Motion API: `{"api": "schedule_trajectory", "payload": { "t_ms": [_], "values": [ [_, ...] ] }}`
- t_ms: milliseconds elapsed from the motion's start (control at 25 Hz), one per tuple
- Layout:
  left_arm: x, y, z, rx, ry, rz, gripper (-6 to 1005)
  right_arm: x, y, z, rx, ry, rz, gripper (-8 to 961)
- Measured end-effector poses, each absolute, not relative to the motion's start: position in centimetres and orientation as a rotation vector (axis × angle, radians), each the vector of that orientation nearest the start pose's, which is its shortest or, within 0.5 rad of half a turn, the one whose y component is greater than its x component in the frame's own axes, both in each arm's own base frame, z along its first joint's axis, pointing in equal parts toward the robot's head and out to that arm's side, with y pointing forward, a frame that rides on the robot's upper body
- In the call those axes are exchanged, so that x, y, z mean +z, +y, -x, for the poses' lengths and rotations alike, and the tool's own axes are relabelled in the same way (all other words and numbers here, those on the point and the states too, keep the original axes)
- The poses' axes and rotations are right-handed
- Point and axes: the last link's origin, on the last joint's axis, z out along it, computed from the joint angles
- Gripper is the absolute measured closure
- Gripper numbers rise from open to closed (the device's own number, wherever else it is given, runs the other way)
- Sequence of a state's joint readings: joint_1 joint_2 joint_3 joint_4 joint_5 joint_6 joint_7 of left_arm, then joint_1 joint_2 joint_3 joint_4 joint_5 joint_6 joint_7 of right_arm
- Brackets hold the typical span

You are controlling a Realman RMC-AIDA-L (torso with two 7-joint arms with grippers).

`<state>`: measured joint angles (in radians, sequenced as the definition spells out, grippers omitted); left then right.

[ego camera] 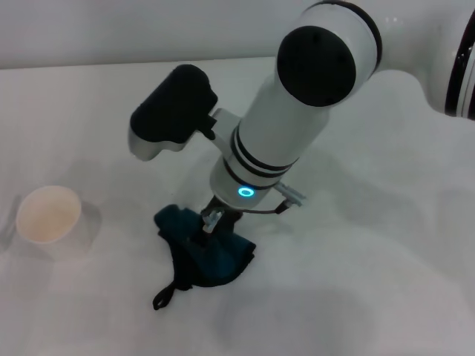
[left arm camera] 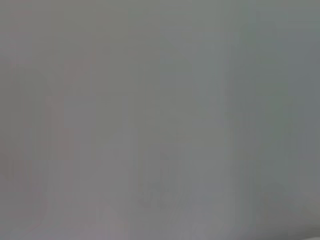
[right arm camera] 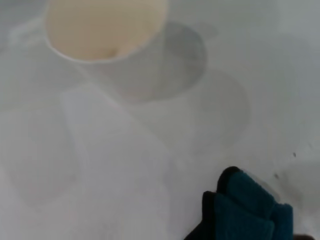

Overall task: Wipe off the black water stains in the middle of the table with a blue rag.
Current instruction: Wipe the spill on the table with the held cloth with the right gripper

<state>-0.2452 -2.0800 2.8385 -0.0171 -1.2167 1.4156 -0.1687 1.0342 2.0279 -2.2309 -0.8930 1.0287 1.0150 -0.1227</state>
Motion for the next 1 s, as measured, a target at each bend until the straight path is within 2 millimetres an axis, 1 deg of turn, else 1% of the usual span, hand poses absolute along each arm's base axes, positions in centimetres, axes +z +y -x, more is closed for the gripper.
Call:
{"api": "schedule_trajectory", "payload": {
  "t_ms": [160, 360, 800, 1000],
  "values": [
    [-0.1, 24.1, 38.0, -0.565, -0.449, 1.67, 123, -14.7, 34.3, -11.7, -0.632, 0.843, 2.703, 866],
    [-0.2, 24.3, 38.2, -0.536, -0.446, 1.673, 123, -14.6, 34.7, -11.7, -0.627, 0.841, 2.69, 866],
    [-0.2, 24.7, 38.0, -0.542, -0.438, 1.678, 123, -13.9, 36.6, -13.0, -0.667, 0.848, 2.58, 867],
    [-0.2, 24.6, 38.0, -0.542, -0.439, 1.674, 123, -13.4, 37.3, -13.3, -0.684, 0.831, 2.531, 867]
  ]
}}
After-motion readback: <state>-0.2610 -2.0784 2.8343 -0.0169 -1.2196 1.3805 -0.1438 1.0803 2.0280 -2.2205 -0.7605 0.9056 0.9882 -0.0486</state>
